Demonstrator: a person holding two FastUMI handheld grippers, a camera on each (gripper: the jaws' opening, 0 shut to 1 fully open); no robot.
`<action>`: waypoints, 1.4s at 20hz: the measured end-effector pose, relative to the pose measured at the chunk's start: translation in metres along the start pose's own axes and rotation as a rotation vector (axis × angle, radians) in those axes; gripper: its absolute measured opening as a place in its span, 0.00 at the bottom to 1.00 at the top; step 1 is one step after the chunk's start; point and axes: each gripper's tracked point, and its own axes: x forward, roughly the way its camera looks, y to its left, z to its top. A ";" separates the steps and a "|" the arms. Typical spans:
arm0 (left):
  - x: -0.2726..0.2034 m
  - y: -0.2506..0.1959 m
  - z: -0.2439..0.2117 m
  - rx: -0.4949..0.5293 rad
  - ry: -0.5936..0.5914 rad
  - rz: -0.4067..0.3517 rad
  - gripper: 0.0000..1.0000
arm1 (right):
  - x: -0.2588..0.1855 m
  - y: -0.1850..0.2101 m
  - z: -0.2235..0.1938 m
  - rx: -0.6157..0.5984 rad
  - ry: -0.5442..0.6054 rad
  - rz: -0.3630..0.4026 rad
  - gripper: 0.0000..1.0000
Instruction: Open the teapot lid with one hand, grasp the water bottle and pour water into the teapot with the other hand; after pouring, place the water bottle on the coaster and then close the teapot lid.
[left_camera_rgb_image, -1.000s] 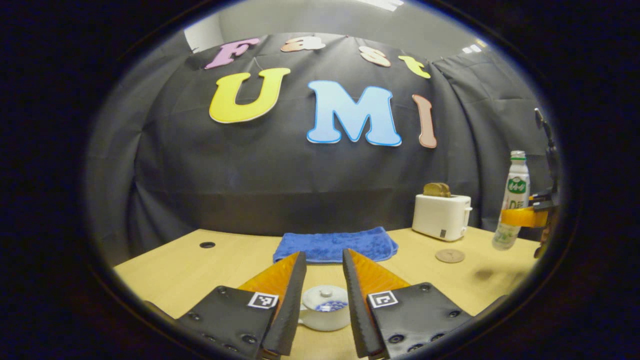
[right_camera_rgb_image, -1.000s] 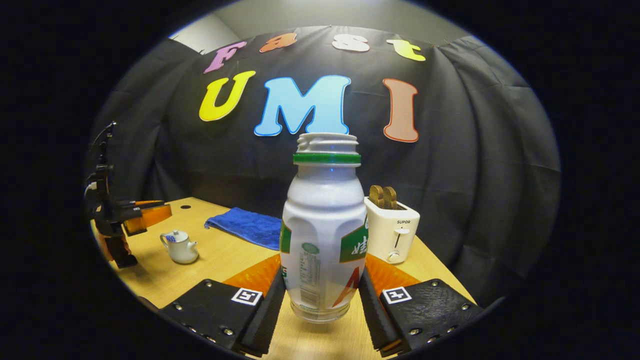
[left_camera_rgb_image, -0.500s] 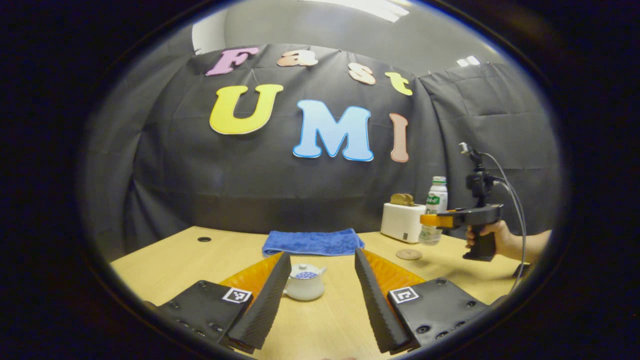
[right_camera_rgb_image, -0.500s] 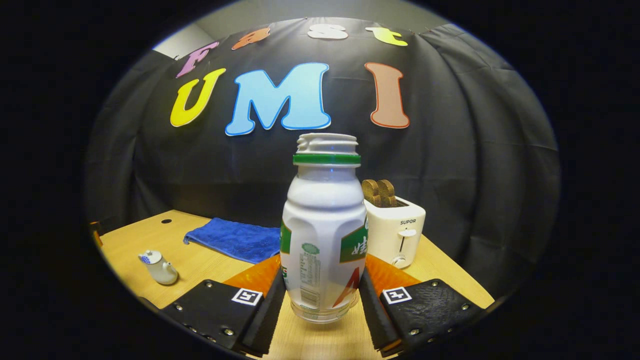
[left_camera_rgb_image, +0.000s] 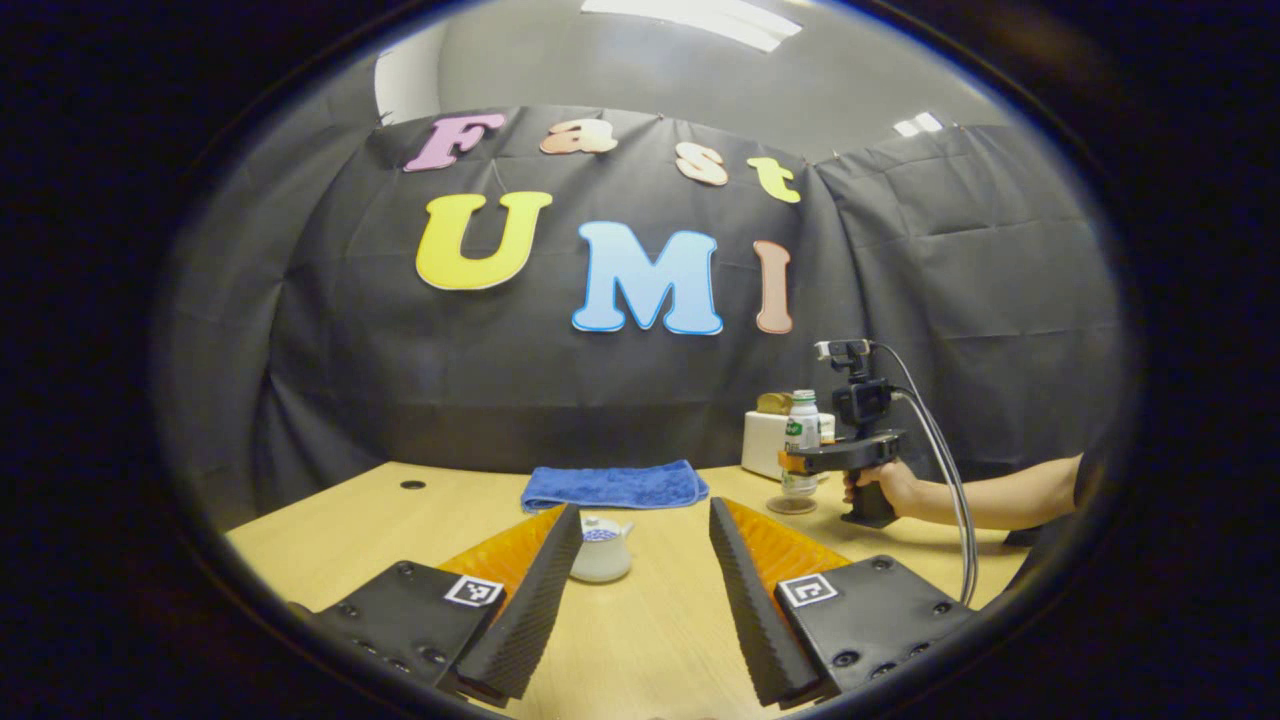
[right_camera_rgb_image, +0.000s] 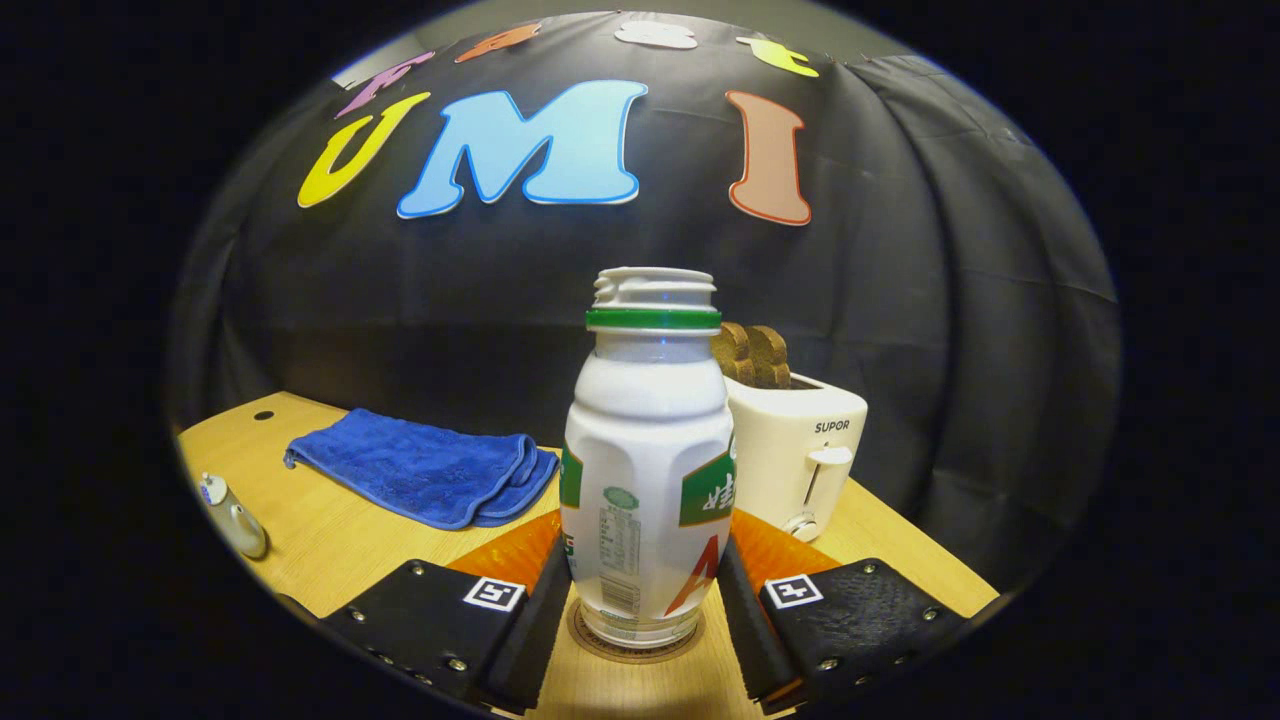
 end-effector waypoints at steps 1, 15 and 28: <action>0.001 0.003 -0.003 -0.010 0.003 0.003 0.85 | 0.003 -0.001 -0.001 0.003 0.003 -0.007 0.72; 0.003 0.009 -0.015 -0.008 0.034 0.018 0.85 | 0.014 -0.002 -0.019 0.038 0.046 -0.004 0.72; 0.006 0.004 -0.019 0.004 0.045 0.017 0.85 | -0.004 -0.010 0.000 0.026 -0.039 -0.015 0.86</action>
